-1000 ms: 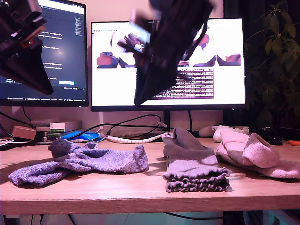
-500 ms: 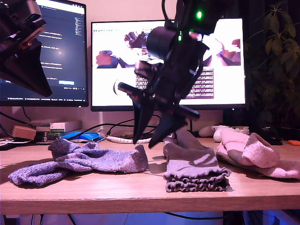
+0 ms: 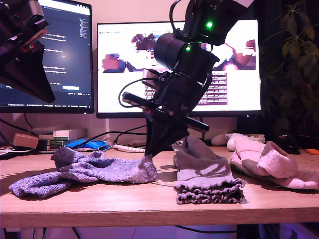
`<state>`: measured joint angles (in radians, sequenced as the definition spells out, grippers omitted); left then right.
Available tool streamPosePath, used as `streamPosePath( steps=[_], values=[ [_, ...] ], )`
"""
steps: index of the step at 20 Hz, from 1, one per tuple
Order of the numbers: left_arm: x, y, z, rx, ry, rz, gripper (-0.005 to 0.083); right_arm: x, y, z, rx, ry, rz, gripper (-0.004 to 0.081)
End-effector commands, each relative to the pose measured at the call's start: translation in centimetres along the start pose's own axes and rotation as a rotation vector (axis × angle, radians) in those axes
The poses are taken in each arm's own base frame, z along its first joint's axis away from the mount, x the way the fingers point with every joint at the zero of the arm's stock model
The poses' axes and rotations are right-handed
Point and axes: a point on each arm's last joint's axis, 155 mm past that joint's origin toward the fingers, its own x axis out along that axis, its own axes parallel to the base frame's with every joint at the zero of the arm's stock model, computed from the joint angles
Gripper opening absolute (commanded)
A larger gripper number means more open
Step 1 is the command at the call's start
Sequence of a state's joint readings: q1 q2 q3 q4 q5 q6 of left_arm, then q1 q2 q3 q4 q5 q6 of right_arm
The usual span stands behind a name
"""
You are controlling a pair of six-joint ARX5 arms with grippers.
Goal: Pair up the socks based on colour and pattern, by placing them on top of one another
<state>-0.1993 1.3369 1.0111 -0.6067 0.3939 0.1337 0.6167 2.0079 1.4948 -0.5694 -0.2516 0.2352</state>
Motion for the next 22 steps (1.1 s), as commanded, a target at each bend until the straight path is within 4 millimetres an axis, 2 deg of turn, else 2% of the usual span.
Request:
streamPosePath(
  steps=[1, 5, 9, 11, 15, 18, 20, 22],
  values=[
    [0.5, 0.3, -0.8, -0.013, 0.024, 0.005, -0.0014, -0.2, 0.5, 1.2, -0.013, -0.01, 0.003, -0.0012],
    [0.5, 0.6, -0.8, -0.013, 0.025, 0.022, -0.0014, -1.3, 0.8, 1.8, -0.043, -0.003, -0.012, -0.0012],
    [0.6, 0.9, -0.8, -0.012, 0.027, 0.034, -0.0013, -2.4, 0.5, 0.0, -0.088, 0.095, -0.035, -0.0012],
    [1.1, 1.1, -1.0, -0.015, 0.035, 0.033, -0.0013, -3.5, 0.5, -0.3, -0.117, 0.124, -0.051, -0.0012],
    [3.8, 1.6, -2.4, -0.044, 0.106, 0.005, -0.0013, -6.1, 0.5, 0.7, -0.162, 0.116, -0.096, -0.0012],
    [6.2, 1.4, -4.1, -0.067, 0.174, -0.033, 0.0001, -7.2, 0.8, 1.7, -0.173, 0.096, -0.101, -0.0012],
    [7.9, 1.5, -5.3, -0.083, 0.222, -0.041, 0.0048, -7.7, 0.7, 2.3, -0.188, 0.081, -0.119, -0.0012],
    [9.1, 2.1, -6.4, -0.09, 0.261, -0.026, 0.0145, -8.0, 0.7, 2.5, -0.194, 0.078, -0.123, -0.0012]
  ],
)
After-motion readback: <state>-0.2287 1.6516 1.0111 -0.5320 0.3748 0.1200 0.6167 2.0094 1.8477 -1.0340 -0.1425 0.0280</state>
